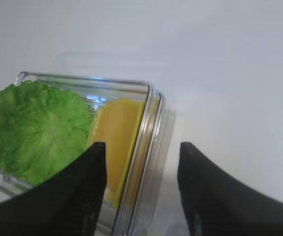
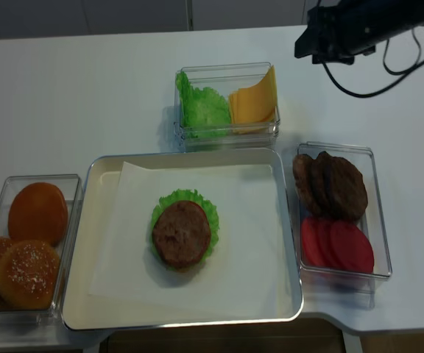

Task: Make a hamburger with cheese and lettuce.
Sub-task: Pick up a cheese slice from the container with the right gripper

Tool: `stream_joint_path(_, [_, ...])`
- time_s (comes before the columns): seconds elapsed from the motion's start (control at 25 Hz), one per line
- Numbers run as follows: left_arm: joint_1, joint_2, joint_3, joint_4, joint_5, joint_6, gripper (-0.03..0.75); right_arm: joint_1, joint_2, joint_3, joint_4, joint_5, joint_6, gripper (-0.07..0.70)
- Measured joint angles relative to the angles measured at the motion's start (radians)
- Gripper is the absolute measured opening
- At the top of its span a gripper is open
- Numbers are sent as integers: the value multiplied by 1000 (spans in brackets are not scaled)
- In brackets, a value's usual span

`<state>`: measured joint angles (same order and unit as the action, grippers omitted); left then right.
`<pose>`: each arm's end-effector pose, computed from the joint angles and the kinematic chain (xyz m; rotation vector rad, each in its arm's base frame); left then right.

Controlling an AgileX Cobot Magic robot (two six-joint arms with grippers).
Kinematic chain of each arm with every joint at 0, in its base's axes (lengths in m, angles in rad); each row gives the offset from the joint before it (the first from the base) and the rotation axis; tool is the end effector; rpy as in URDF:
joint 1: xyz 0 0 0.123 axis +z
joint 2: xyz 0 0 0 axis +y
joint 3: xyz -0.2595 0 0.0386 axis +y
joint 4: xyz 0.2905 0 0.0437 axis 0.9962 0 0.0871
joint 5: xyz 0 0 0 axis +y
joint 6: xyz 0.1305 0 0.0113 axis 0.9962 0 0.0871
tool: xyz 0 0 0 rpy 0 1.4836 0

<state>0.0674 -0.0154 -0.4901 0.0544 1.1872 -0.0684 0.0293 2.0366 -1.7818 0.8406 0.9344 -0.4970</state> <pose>0.0807 0.0121 0.2632 -0.1538 2.1592 0.0657 0.5056 0.0934 0.2243 -0.2047 2.3943 0.8420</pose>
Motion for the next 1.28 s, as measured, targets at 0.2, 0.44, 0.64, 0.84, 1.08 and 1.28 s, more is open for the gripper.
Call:
stream_joint_path(0.2, [0, 0, 0, 0, 0, 0, 344, 32, 128, -132, 17, 17, 0, 350])
stream_joint_path(0.44, [0, 0, 0, 0, 0, 0, 344, 66, 172, -149, 22, 4, -11, 339])
stream_joint_path(0.64, [0, 0, 0, 0, 0, 0, 344, 67, 190, -149, 34, -4, -18, 337])
stream_joint_path(0.84, [0, 0, 0, 0, 0, 0, 344, 67, 194, -149, 38, -20, -22, 333])
stream_joint_path(1.08, [0, 0, 0, 0, 0, 0, 344, 73, 198, -149, 38, -36, -30, 224])
stream_joint_path(1.28, [0, 0, 0, 0, 0, 0, 344, 75, 198, -149, 40, -38, -30, 192])
